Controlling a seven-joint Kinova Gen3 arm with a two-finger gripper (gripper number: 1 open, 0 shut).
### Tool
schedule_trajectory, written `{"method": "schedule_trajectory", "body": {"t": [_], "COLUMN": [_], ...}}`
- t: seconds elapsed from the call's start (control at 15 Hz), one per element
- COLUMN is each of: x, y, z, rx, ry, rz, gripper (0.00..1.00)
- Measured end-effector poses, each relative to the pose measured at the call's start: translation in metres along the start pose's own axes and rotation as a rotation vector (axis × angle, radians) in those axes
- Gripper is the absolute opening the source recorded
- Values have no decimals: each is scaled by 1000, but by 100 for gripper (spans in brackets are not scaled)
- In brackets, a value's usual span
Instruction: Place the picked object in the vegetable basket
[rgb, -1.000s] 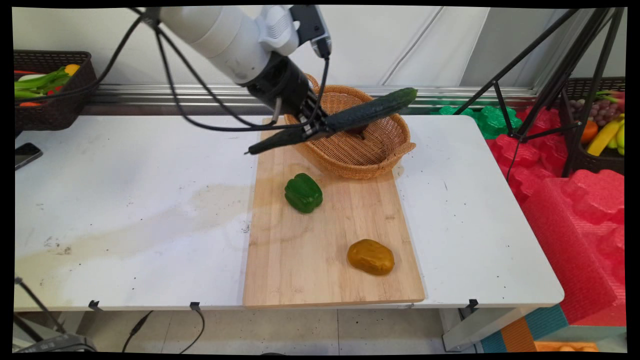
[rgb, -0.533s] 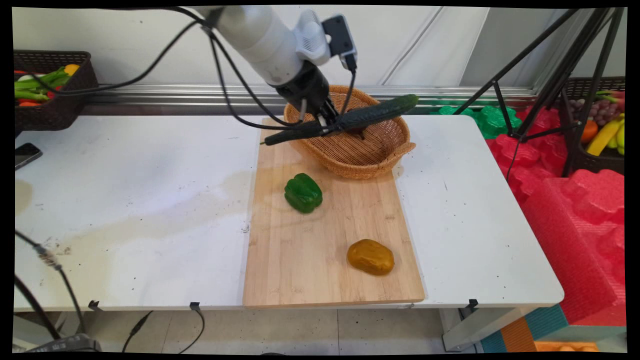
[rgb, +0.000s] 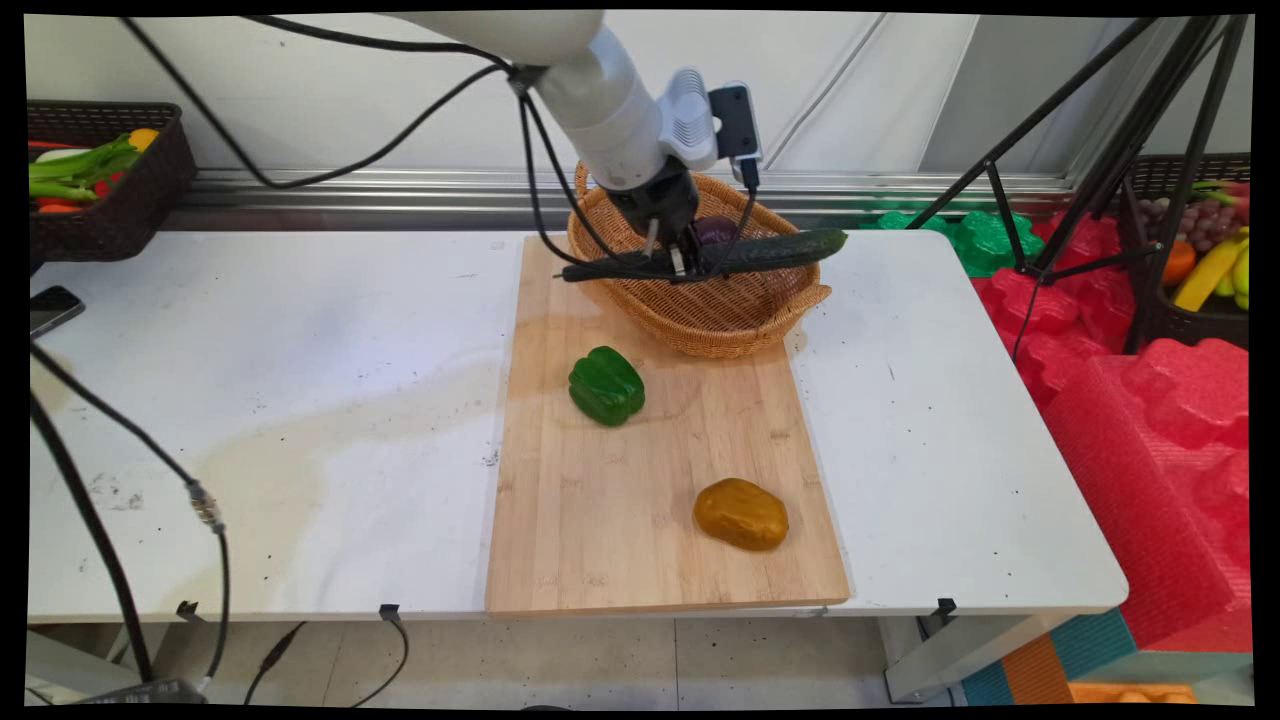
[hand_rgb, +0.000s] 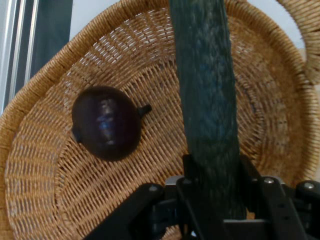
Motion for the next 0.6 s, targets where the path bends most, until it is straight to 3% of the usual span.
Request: {"method": "schedule_trajectory", "body": {"t": [0.2,0.27,0.6], "x": [6,8,15], "y": [-5,-6,-9], "z": [14,18,30], "rx": [5,6,10], "ry": [-18,-23,-39], "rz": [32,43,92], "gripper": [0,100,100]}}
